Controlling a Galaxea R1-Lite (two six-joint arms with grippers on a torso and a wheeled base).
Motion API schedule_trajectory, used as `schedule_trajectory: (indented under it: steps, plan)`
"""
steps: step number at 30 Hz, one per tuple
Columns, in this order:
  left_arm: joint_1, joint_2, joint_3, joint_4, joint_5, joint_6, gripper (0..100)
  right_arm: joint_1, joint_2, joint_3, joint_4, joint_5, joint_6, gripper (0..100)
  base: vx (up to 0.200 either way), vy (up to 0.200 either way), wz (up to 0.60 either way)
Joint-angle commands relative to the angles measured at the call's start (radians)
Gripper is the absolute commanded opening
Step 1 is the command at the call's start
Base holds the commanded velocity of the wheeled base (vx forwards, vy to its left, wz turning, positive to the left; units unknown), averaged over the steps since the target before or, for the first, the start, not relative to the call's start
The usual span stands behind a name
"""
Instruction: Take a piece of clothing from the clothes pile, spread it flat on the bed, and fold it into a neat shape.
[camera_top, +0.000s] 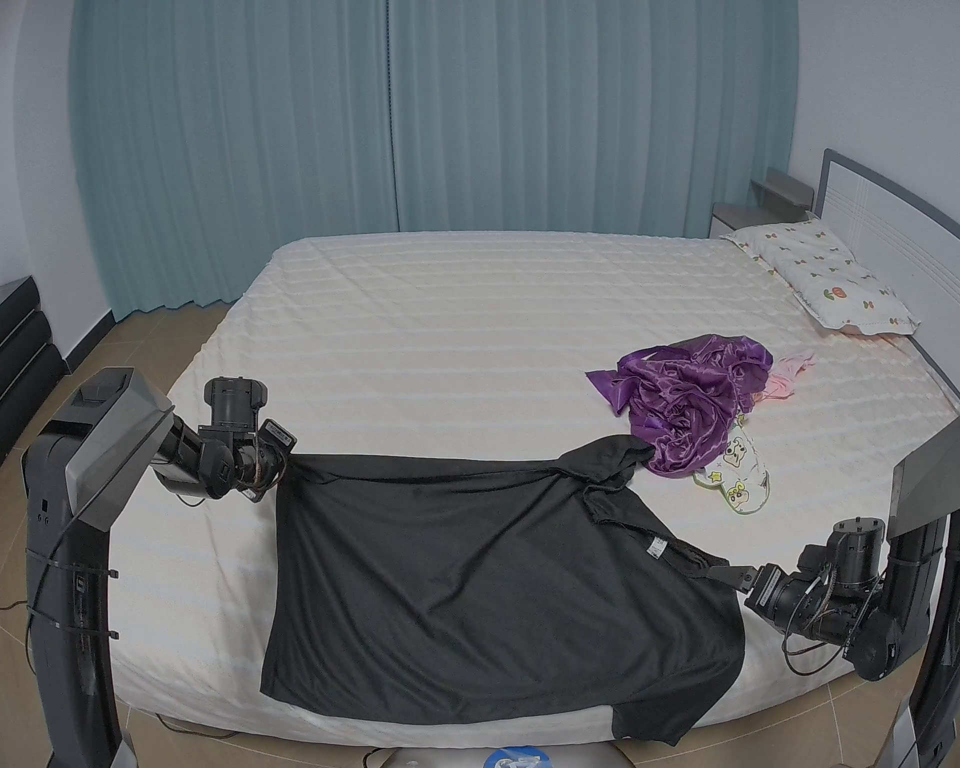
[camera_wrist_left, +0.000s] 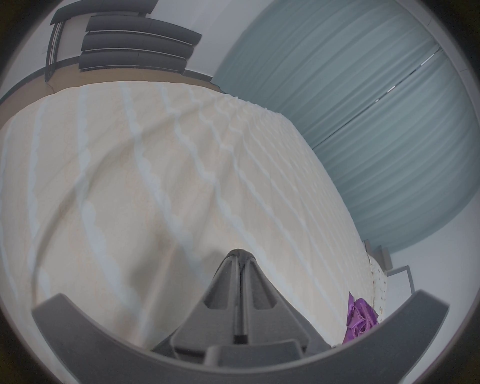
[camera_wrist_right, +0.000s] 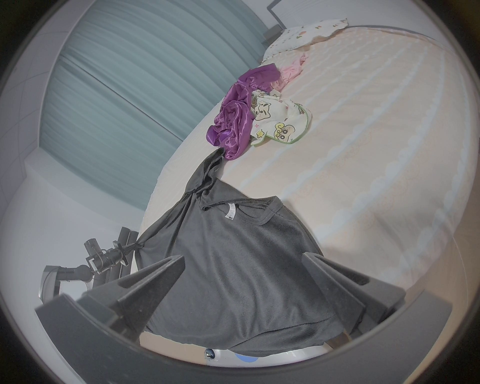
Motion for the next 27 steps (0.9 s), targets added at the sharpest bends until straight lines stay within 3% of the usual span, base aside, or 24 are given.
schedule_trajectory:
  steps: [1, 16, 17, 22, 27]
  plan:
    - [0.013, 0.016, -0.008, -0.006, -0.002, -0.005, 0, 0.003, -0.001, -0.006, -0.018, 0.0, 0.013, 100, 0.0, 0.0, 0.0]
    - [0.042, 0.042, -0.067, -0.006, 0.004, -0.025, 0, 0.004, -0.006, -0.015, -0.018, 0.0, 0.033, 100, 0.0, 0.0, 0.0]
    - [0.042, 0.045, -0.067, -0.006, 0.003, -0.027, 100, 0.004, -0.006, -0.015, -0.018, 0.0, 0.033, 100, 0.0, 0.0, 0.0]
    - [0.04, 0.044, -0.058, 0.002, -0.01, -0.03, 100, 0.006, -0.012, -0.037, -0.018, -0.003, 0.056, 100, 0.0, 0.0, 0.0]
    - [0.04, 0.028, -0.024, 0.005, -0.017, -0.068, 100, 0.059, -0.018, -0.119, -0.015, -0.092, 0.071, 100, 0.0, 0.0, 0.0]
